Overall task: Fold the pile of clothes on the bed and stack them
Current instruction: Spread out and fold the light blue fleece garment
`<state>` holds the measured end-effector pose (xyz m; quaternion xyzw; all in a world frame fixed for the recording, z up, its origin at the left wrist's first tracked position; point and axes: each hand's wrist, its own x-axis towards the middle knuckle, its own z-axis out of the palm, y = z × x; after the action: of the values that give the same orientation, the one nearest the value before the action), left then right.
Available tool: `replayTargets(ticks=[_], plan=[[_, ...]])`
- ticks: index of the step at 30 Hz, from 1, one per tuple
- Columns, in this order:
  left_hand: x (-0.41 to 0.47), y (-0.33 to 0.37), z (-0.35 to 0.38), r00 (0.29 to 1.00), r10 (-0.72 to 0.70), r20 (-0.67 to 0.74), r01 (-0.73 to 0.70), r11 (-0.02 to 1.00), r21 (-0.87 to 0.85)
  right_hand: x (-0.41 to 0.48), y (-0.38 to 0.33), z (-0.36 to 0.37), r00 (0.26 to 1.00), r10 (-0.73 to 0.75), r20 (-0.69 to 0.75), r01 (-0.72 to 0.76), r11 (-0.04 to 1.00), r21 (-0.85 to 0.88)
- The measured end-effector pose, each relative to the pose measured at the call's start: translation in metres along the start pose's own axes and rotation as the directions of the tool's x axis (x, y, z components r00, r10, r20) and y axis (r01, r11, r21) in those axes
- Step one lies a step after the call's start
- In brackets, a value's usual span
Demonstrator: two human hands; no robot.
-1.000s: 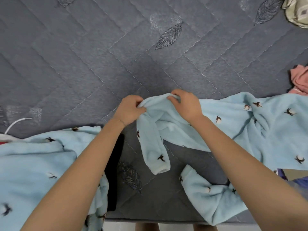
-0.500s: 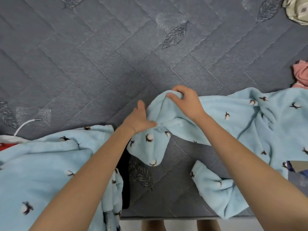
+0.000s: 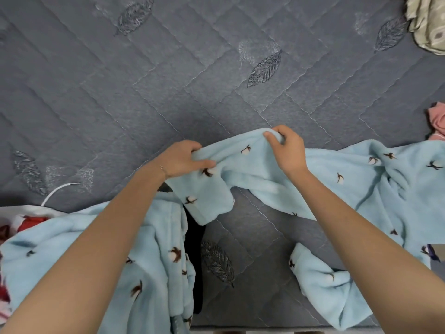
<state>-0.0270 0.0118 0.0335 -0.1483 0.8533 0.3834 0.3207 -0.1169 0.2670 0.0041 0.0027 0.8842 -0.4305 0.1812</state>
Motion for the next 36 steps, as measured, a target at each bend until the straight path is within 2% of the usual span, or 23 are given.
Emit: replayTargets(ticks=[2, 3, 6, 9, 13, 16, 18, 19, 22, 24, 26, 28, 31, 36], plan=[[0.001, -0.017, -0.012, 0.999, -0.017, 0.038, 0.009, 0.98, 0.2, 0.003, 0.0, 0.0, 1.0, 0.009, -0.017, -0.009, 1.0, -0.002], [0.0, -0.026, -0.016, 1.0, -0.008, 0.022, 0.003, 0.98, 0.2, 0.004, 0.0, 0.0, 1.0, 0.002, -0.008, -0.002, 1.0, -0.02], [-0.006, -0.038, -0.026, 0.992, 0.055, -0.113, -0.058, 0.998, -0.015, 0.005, -0.002, 0.003, 0.998, -0.028, 0.059, 0.033, 0.997, -0.075], [-0.012, -0.038, -0.034, 0.97, 0.074, -0.234, -0.125, 0.969, -0.212, 0.006, -0.006, 0.007, 0.994, -0.032, 0.109, 0.048, 0.988, -0.144], [-0.012, -0.034, -0.051, 0.975, 0.013, -0.22, -0.116, 0.881, -0.459, 0.008, -0.008, 0.011, 0.989, -0.048, 0.137, 0.08, 0.968, -0.237], [-0.001, -0.033, -0.067, 0.989, -0.037, -0.146, -0.039, 0.875, -0.483, 0.011, -0.008, 0.016, 0.987, -0.071, 0.143, 0.109, 0.956, -0.273], [0.011, -0.038, -0.071, 0.99, -0.087, -0.11, 0.036, 0.914, -0.403, 0.014, -0.007, 0.021, 0.987, -0.101, 0.127, 0.134, 0.948, -0.289], [0.019, -0.042, -0.069, 0.982, -0.113, -0.149, 0.06, 0.945, -0.32, 0.016, -0.004, 0.025, 0.985, -0.132, 0.112, 0.161, 0.936, -0.314], [0.043, -0.057, -0.053, 0.886, -0.111, -0.449, 0.109, 0.994, -0.03, 0.023, 0.006, 0.037, 0.979, -0.181, 0.089, 0.202, 0.863, -0.464], [0.054, -0.061, -0.037, 0.847, -0.055, -0.528, 0.125, 0.987, 0.098, 0.025, 0.012, 0.044, 0.982, -0.167, 0.083, 0.186, 0.835, -0.519], [0.06, -0.06, -0.022, 0.846, 0.026, -0.532, 0.133, 0.957, 0.259, 0.024, 0.016, 0.046, 0.978, -0.194, 0.072, 0.201, 0.816, -0.542], [0.061, -0.052, -0.006, 0.85, 0.11, -0.515, 0.092, 0.932, 0.349, 0.021, 0.02, 0.043, 0.968, -0.243, 0.065, 0.238, 0.797, -0.555], [0.059, -0.036, 0.017, 0.867, 0.181, -0.464, 0.026, 0.914, 0.404, 0.013, 0.028, 0.033, 0.953, -0.298, 0.046, 0.265, 0.758, -0.596], [0.052, 0.002, 0.062, 0.871, 0.227, -0.436, -0.031, 0.911, 0.411, -0.007, 0.048, 0.0, 0.975, -0.203, 0.088, 0.214, 0.76, -0.614]])
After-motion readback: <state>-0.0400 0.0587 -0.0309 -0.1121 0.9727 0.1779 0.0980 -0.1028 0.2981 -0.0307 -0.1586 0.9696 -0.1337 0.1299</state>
